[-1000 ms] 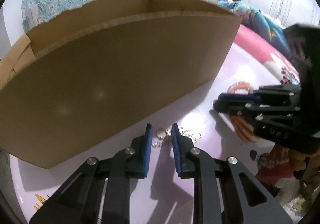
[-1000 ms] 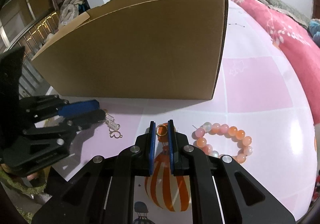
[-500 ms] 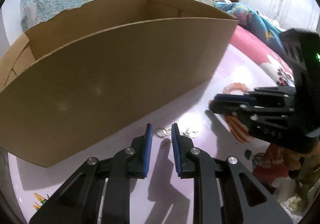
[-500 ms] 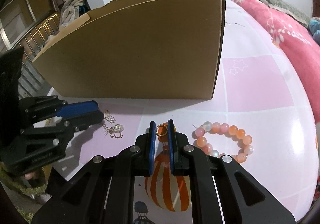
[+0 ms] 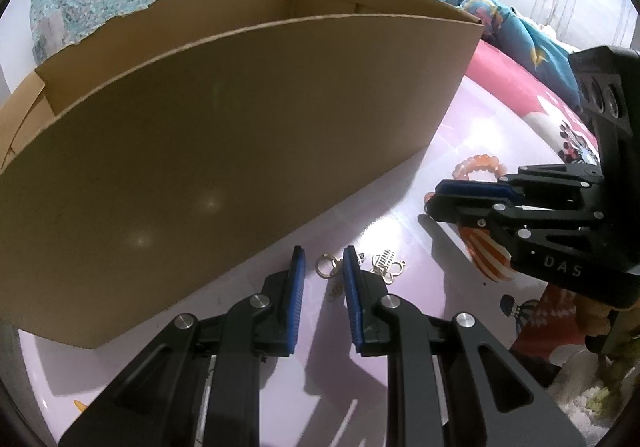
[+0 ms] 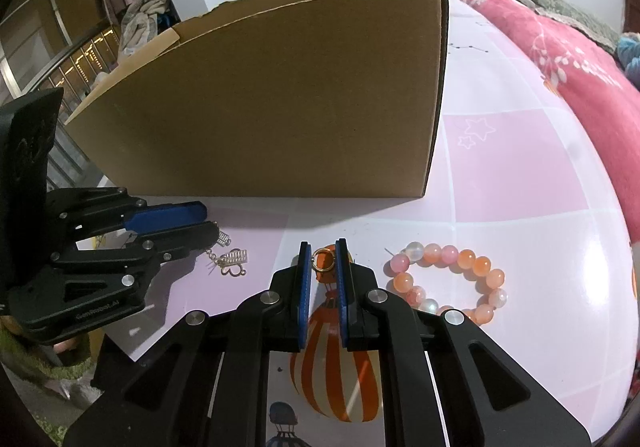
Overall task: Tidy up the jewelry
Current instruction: 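Close the right tool on the gold hoop ring beside the orange bracelet, then carry the gold ring with the right tool into the box and open it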
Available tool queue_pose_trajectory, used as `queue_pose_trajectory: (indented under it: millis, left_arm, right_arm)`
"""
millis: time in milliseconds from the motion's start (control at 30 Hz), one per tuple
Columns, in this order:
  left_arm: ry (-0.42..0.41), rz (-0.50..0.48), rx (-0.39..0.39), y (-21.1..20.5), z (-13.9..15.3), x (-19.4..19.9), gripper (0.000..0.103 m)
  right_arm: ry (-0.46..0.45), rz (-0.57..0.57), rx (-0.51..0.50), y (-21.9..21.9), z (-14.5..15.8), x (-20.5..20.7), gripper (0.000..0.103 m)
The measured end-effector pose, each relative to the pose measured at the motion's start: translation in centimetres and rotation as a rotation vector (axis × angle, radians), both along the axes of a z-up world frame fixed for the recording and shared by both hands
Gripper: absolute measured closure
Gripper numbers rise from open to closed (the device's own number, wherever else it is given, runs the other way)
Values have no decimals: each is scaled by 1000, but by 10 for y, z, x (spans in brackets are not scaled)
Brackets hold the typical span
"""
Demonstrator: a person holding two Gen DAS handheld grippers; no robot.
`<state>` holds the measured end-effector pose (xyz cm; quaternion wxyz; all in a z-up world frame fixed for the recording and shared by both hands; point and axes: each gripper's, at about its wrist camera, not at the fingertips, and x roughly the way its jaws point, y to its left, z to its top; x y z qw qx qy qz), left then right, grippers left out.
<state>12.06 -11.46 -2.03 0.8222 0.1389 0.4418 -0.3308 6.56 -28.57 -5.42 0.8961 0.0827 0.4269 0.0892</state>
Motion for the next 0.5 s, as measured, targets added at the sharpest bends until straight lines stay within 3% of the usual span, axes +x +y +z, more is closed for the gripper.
queue_pose_trajectory:
  millis: [133, 233, 500]
  left_arm:
    - [6, -15, -7, 1, 0, 0, 84]
    - [-2, -24, 0, 2, 0, -1, 93]
    - [-14, -27, -4, 3, 0, -3, 94]
  right_arm:
    - [0, 0, -1, 0, 0, 0, 93]
    - [0, 1, -1, 0, 0, 0, 93]
    - [0, 2, 2, 0, -1, 1, 93]
